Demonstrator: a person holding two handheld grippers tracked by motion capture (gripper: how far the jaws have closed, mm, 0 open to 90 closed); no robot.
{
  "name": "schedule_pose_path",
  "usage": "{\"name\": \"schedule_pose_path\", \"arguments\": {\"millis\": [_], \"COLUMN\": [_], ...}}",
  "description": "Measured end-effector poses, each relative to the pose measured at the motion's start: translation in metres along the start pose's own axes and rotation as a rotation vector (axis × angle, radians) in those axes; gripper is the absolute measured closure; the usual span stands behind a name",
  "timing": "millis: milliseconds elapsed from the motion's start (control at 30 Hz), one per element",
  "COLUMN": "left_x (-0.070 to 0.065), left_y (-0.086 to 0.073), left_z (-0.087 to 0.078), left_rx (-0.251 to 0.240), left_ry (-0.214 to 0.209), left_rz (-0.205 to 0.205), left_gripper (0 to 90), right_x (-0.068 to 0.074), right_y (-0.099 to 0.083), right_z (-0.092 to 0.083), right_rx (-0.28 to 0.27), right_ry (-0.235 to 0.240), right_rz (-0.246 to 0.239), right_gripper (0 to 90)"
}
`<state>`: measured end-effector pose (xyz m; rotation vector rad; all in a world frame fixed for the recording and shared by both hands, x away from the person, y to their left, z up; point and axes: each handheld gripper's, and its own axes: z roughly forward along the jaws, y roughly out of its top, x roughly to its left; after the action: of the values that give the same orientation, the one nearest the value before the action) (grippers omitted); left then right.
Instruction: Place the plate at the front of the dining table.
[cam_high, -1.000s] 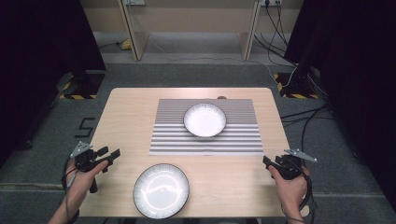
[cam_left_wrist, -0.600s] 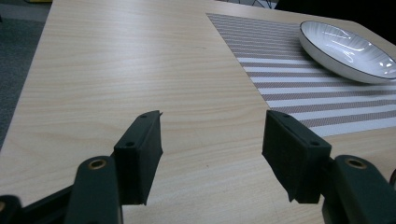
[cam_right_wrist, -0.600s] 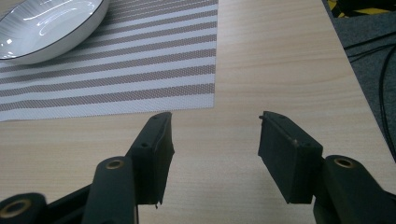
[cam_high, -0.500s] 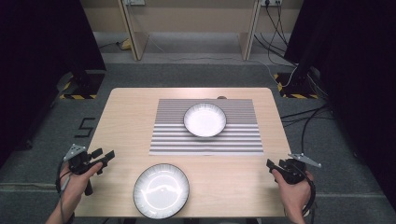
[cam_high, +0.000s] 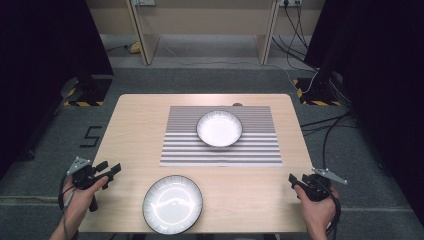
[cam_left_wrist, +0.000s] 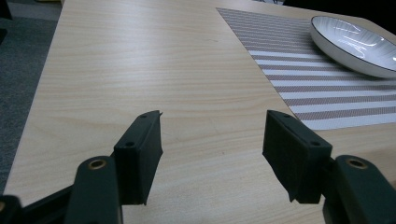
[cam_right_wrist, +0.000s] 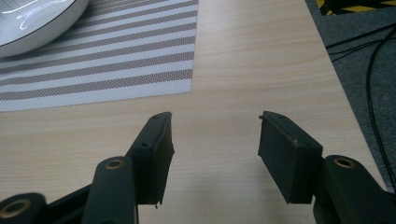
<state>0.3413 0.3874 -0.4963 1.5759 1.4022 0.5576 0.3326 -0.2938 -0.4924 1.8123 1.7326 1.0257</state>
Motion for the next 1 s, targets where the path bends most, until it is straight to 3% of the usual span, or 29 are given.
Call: {"name": "schedule_pose_path", "arguments": {"millis": [867,967,1000], "left_x": [0.021,0.023,0.023], "left_y": [-0.015,-0.018,-0.019], "left_z": [-0.004,-0.004,-0.004], "left_rx": [0.007,0.006,0.003], "left_ry": [0.053,0.059,0.056], "left_rz": [0.003,0.005,0.005], "left_gripper": [36.2,36.3,36.4], "right_x": [-0.021,-0.022,-0.022], "right_y": [-0.020,-0.022,-0.023], "right_z": [-0.002,-0.002,-0.004], "right_rx": [-0.008,-0.023,-0.057], "right_ry": [-0.042,-0.046,-0.046], "right_rz": [0.024,0.022,0.016], "right_gripper": [44.9,45.6,46.2]}}
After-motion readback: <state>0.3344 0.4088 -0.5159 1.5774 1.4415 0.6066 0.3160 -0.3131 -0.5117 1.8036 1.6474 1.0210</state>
